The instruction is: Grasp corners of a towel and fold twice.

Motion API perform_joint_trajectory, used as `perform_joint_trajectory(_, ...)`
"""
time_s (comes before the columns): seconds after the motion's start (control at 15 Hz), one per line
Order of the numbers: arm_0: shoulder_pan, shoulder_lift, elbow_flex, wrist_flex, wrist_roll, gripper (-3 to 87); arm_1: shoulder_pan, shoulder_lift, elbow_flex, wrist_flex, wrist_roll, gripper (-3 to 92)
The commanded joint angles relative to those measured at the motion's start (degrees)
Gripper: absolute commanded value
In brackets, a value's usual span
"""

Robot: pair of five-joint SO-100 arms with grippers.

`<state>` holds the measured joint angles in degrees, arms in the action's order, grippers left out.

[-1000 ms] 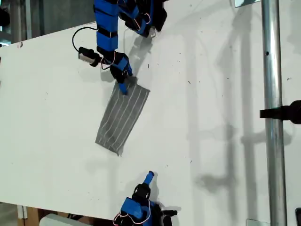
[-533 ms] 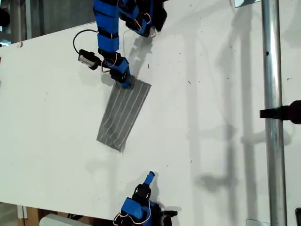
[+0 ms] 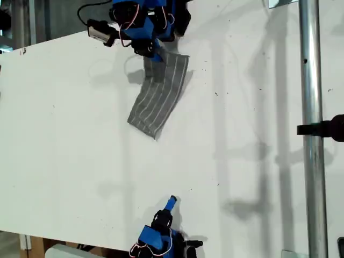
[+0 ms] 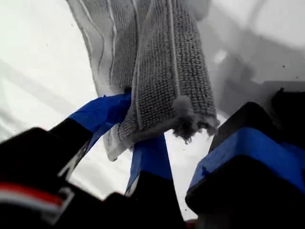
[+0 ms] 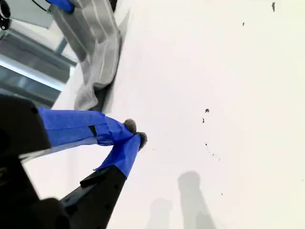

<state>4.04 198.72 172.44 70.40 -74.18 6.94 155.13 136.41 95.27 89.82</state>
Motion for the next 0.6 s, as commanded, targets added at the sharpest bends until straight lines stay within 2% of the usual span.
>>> perform_joint_trajectory(0.0,0.0,0.4,-0.6,-0.1,0.4,-2.9,-0.4,-2.4,-1.5,-12.3,-3.4,-0.2)
perform_joint_trajectory(0.27,0.3,0.4,-0.6,0.0,0.4,-2.9,6.0,-33.5,-25.9,-26.1,-21.0,-0.2)
perform_joint_trajectory(0.4,0.6,0.4,-0.6,0.0,0.0,-2.9,9.1,-45.4,-32.8,-31.4,-24.3,-0.2)
perform_joint_trajectory(0.53,1.7,0.4,-0.6,0.3,-0.9,-2.9,11.3,-52.3,-32.3,-36.9,-24.4,-0.2)
